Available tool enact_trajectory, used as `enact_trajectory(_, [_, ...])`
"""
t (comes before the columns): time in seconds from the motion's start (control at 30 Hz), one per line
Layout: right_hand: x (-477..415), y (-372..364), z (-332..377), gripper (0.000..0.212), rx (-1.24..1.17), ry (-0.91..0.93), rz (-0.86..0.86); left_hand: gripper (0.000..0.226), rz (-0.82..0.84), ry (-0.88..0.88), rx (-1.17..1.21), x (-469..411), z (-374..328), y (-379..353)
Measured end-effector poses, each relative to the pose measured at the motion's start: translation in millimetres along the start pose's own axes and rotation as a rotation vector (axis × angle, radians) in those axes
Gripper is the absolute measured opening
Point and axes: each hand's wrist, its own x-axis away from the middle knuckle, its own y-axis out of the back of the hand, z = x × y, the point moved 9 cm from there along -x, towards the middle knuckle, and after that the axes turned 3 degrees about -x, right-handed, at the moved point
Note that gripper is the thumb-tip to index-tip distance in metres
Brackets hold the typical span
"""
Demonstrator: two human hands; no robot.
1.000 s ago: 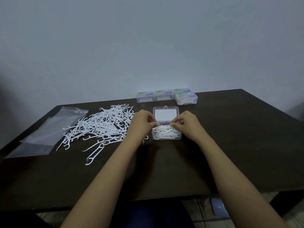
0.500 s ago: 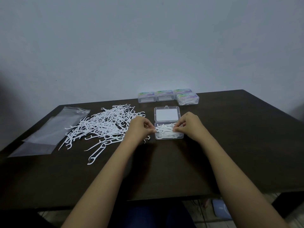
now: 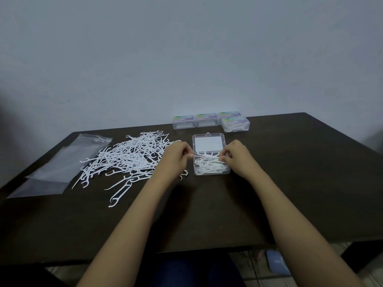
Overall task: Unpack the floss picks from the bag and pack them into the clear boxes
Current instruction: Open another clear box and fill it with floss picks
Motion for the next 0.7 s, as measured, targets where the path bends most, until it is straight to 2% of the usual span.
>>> enact_trajectory(0.13, [0, 1, 1, 0.009, -0.011, 0.012, -0.018, 0.007, -0.058, -0.037, 0.027, 0, -4, 4])
enact_trajectory(0.43, [0, 0, 1, 0.012, -0.023, 0.004, -0.003, 0.012, 0.128, 0.012, -0.011, -1, -7, -23])
enact_trajectory(0.7, [0, 2, -2, 0.014, -0.025, -0.019, -0.001, 0.010, 0.153, 0.063, 0.016, -3, 0, -24])
